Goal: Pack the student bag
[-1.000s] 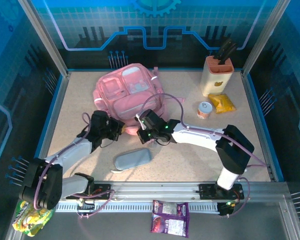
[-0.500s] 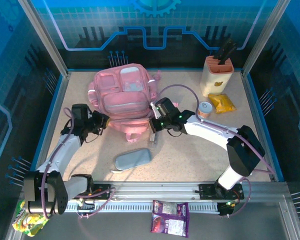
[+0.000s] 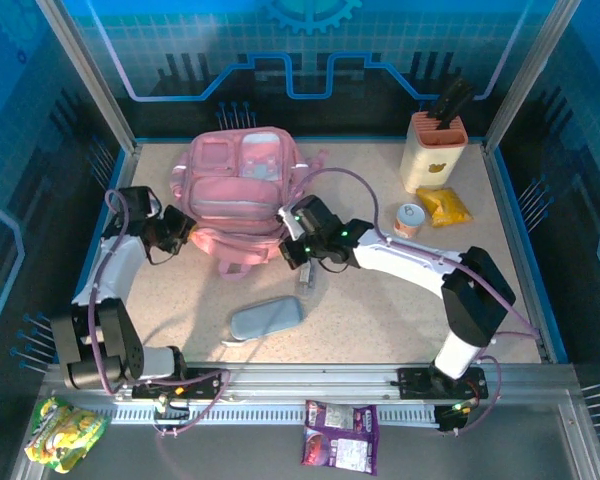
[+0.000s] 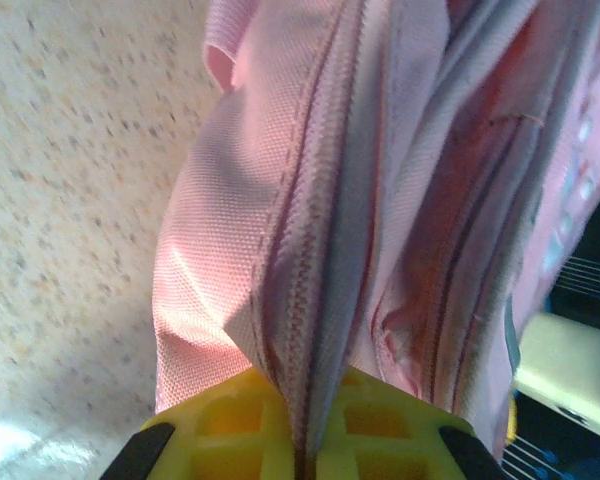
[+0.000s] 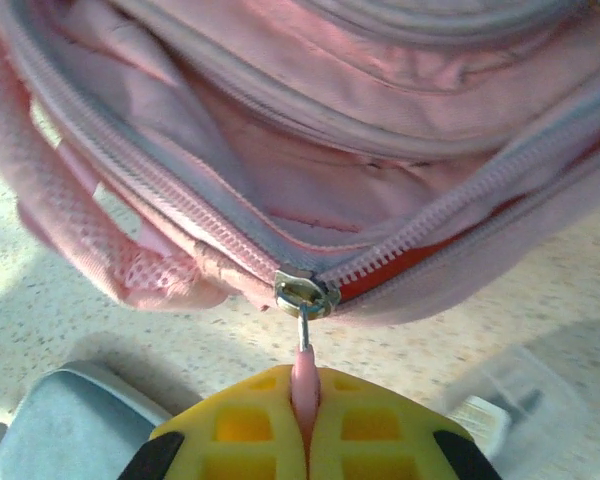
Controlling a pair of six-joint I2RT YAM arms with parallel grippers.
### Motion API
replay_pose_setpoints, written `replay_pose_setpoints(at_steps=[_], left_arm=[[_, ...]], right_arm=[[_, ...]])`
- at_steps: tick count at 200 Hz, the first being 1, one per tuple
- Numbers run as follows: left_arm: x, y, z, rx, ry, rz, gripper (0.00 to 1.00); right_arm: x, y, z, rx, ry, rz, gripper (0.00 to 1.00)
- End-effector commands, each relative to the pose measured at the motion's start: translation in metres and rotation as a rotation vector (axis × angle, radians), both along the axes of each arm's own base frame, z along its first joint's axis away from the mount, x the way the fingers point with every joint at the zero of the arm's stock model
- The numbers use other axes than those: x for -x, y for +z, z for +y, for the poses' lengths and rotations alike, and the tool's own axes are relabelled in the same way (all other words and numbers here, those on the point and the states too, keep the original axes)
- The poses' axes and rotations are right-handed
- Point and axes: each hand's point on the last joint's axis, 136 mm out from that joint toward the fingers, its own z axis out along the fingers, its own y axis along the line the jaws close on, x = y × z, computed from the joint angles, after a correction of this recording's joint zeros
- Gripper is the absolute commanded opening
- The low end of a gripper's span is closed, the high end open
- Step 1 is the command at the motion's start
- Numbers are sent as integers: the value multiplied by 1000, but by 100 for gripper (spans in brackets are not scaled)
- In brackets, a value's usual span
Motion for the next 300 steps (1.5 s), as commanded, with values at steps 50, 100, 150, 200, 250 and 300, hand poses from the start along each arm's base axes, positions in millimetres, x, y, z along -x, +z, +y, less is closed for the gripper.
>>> replay_pose_setpoints(at_steps=[50,100,150,200,250,300], left_arm=[[-21,47,14,-123,-39,-201,43],[39,42,-30,55,11,-182,65],[74,34,-84,197,58,-147,68],[69,15,-145,275,46,-55,67],[56,-10,-160,310,149,40,58],[46,-27,-153,283,248,90,58]], right_arm=[[11,2,54,-129,98,50,0],[8,-7,50,-100,53,49,0],[12,-14,45,-78,45,50,0],[15,-19,49,-86,58,57,0],[15,-22,50,-98,59,52,0],[16,-27,53,-94,71,54,0]])
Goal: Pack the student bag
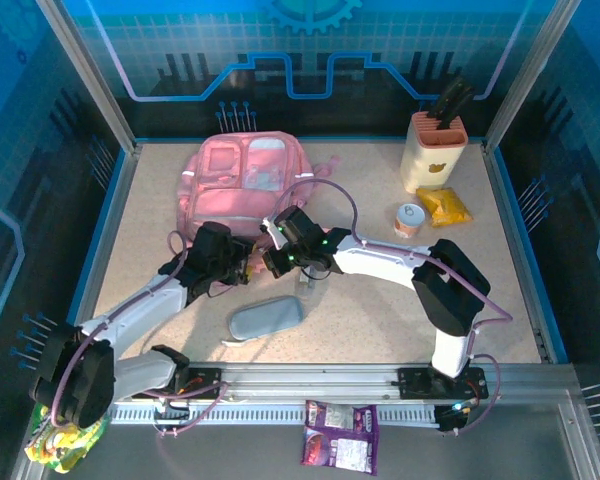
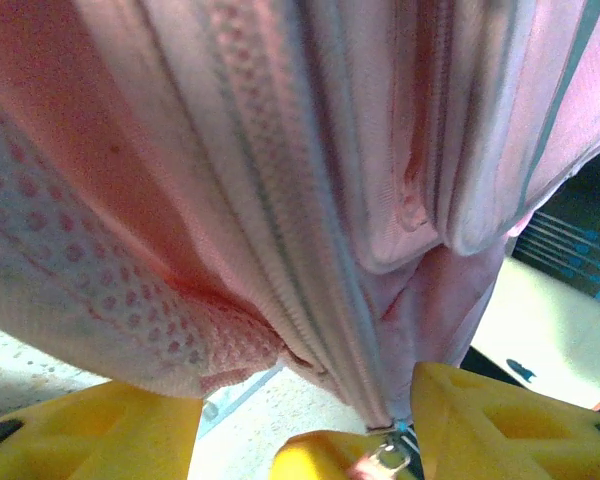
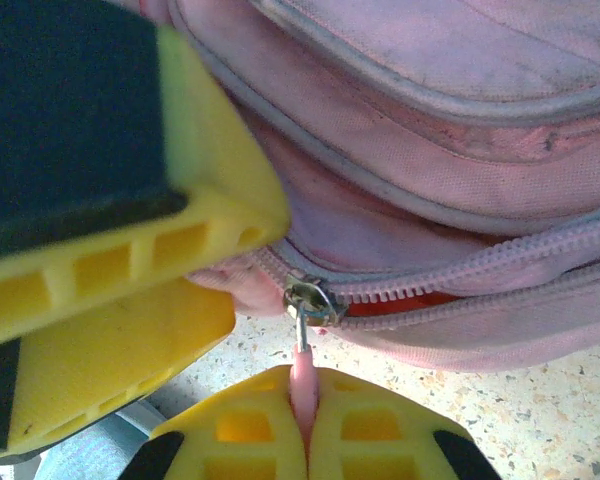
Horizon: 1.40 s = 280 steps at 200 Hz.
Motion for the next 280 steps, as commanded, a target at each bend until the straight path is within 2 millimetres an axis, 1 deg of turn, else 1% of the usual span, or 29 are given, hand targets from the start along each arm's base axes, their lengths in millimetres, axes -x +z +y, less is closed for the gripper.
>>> replay_pose_setpoints(at_steps=[1,18,31,45,54,71,87,100,116,135,149,158,187,198,220,238,246,256,273,280], left_arm=[[-12,2,6,-4,91,1,58],[-11,-10,5,-6,111,42,59],[-16,-13,2,-7,101,38,56],[-17,-16,1,-28,85,52,45],[-17,-19,2,-40,84,59,35],[-15,-23,9,-67,94,57,16],[-13,-20,17,-111,77,43,0],[-12,-13,27,-159,57,34,0],[-10,-2,43,-205,46,4,0],[-2,7,61,-253,57,-16,0],[5,8,74,-278,67,-14,0],[7,9,81,-284,73,-19,0],[16,5,106,-276,85,8,0],[19,8,115,-293,94,-2,0],[22,9,127,-329,97,-24,0],[22,6,137,-328,85,2,0],[20,4,141,-326,80,10,0],[15,5,142,-325,61,-5,0],[7,8,149,-358,40,-3,0],[1,10,149,-365,19,-12,0]], right_arm=[[10,3,16,-41,46,-8,0],[11,5,17,-33,54,-23,0],[13,6,19,-23,64,-30,0],[13,7,18,-2,68,-46,0],[12,6,17,15,63,-59,0],[7,5,8,59,32,-73,0],[2,7,-4,90,-3,-91,0],[-4,7,-17,117,-43,-107,0],[-13,5,-39,153,-98,-119,0],[-29,3,-64,149,-161,-94,0],[-43,0,-79,143,-202,-68,0],[-51,-2,-85,145,-217,-64,0],[-72,-5,-94,171,-245,-80,0],[-82,-9,-99,160,-272,-65,0],[-104,-10,-108,85,-328,-12,0],[-118,-12,-112,115,-345,-16,0],[-118,-13,-111,121,-338,-5,0],[-114,-10,-106,105,-317,18,0],[-100,-6,-98,98,-292,16,0],[-95,-3,-100,108,-293,8,0]])
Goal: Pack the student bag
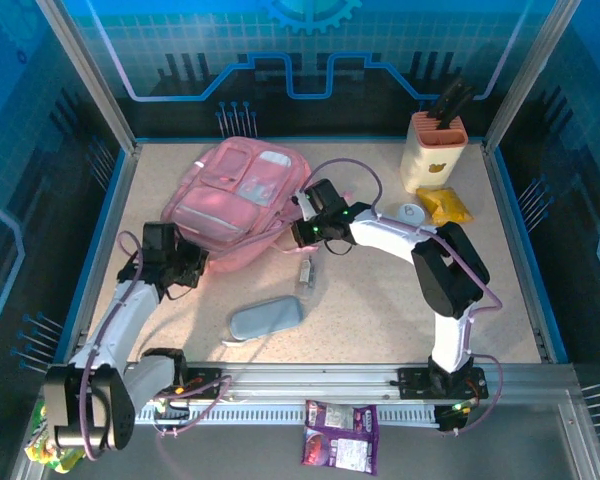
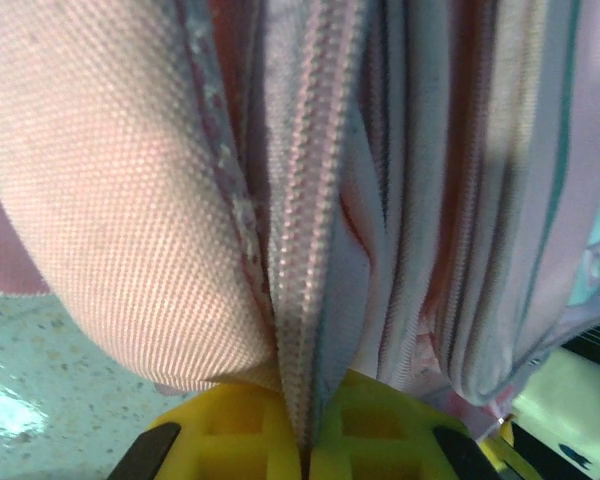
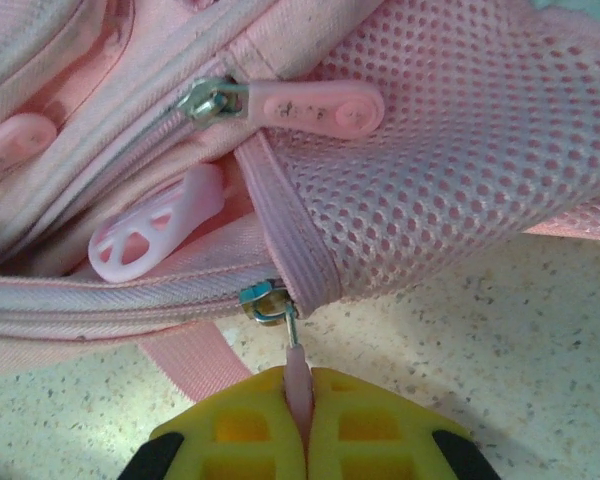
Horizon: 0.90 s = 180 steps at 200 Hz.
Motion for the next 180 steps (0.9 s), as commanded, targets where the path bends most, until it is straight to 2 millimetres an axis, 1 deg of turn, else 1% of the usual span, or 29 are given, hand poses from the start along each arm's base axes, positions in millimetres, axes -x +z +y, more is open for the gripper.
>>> replay_pose_setpoints(at_steps=[1,13,27,41,51,60,75,86,96,105,117,119,125,128,135,139,148,161,168,180], left_arm=[[-15,10,30,-144,-8,-23,0],[-24,13,27,-131,-43,-28,0],[-38,17,22,-119,-81,-67,0],[-50,16,16,-93,-111,-91,0],[-51,16,17,-105,-121,-72,0],[-52,17,18,-134,-129,-73,0],[-48,11,31,-197,-106,-44,0],[-45,7,40,-211,-92,-15,0],[-44,6,41,-209,-103,-5,0],[-44,6,37,-195,-114,-16,0],[-45,6,27,-159,-138,-54,0],[-45,6,26,-154,-143,-56,2],[-43,7,24,-148,-149,-59,14],[-42,7,23,-148,-153,-56,18],[-39,10,20,-154,-167,-62,24],[-36,11,18,-159,-176,-58,27],[-31,16,14,-175,-189,-72,36],[-23,24,5,-212,-209,-92,47],[-20,28,-1,-230,-217,-108,51],[-20,36,-18,-244,-266,-149,57]], right_arm=[[-7,17,-24,52,-96,-31,0],[-1,21,-34,77,-117,-52,0],[7,22,-47,89,-141,-56,0],[23,20,-49,96,-126,-35,0],[32,16,-51,139,-120,-39,0],[37,12,-52,158,-116,-39,0],[31,1,-59,155,-140,-12,0],[21,-2,-65,147,-167,2,0],[14,-1,-70,144,-188,-3,0],[14,5,-66,130,-180,-1,0],[20,16,-54,106,-141,-18,15],[21,17,-51,103,-131,-21,17],[26,22,-44,91,-104,-27,23],[29,23,-42,89,-98,-23,26],[36,27,-36,78,-79,-5,33],[38,30,-34,68,-71,3,39],[42,37,-33,41,-75,15,48],[43,52,-32,-37,-105,36,55],[40,59,-31,-98,-129,55,58],[33,66,-26,-187,-165,106,61]])
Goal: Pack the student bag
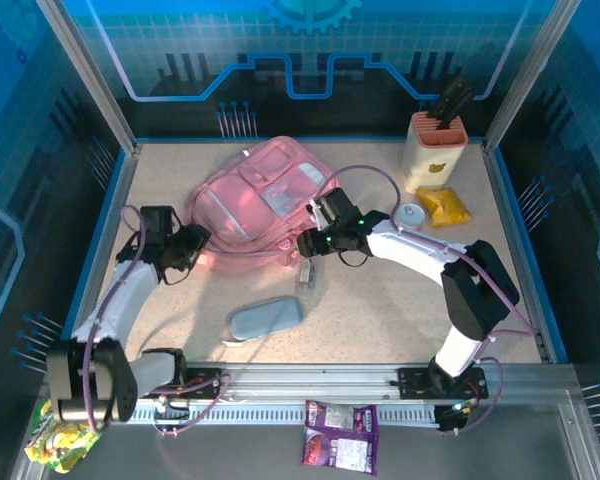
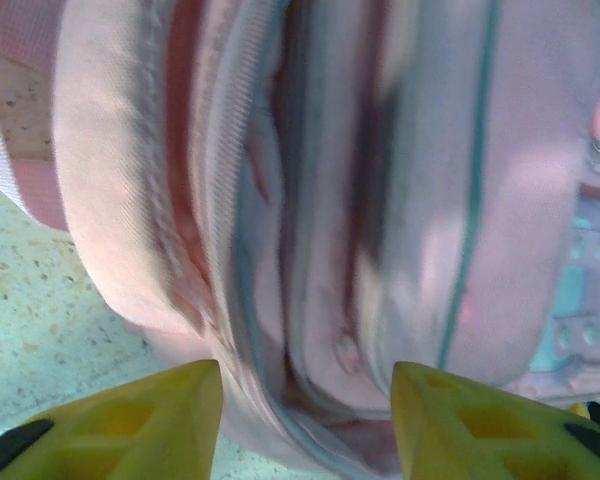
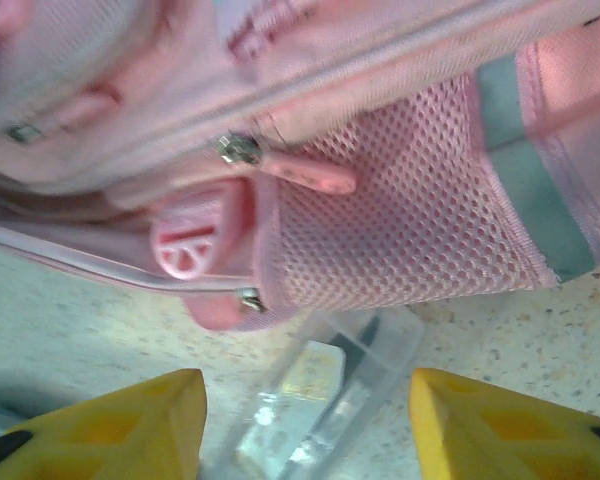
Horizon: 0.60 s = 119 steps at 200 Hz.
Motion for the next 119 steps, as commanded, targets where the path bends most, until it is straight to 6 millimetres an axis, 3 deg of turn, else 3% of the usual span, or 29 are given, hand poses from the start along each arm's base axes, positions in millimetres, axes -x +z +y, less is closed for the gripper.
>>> replay_pose_setpoints(at_steps=[1,22,38,71,119], left_arm=[[9,13,-19,-70,-63,-54,57],[8,21,-46,-98,-123,-62,65],[7,26,-65,-134,-154,-77,67],[0,32,-104,-203,-250,-91,72],[-3,29,-135,-242,-298,-100,73]], right_arm=[[-11,41,9,-205,-79,50,61],[-29,39,23,-234,-122,133,59],[-45,25,26,-231,-186,158,57],[-75,3,17,-226,-321,183,60],[-93,-15,6,-220,-435,174,61]])
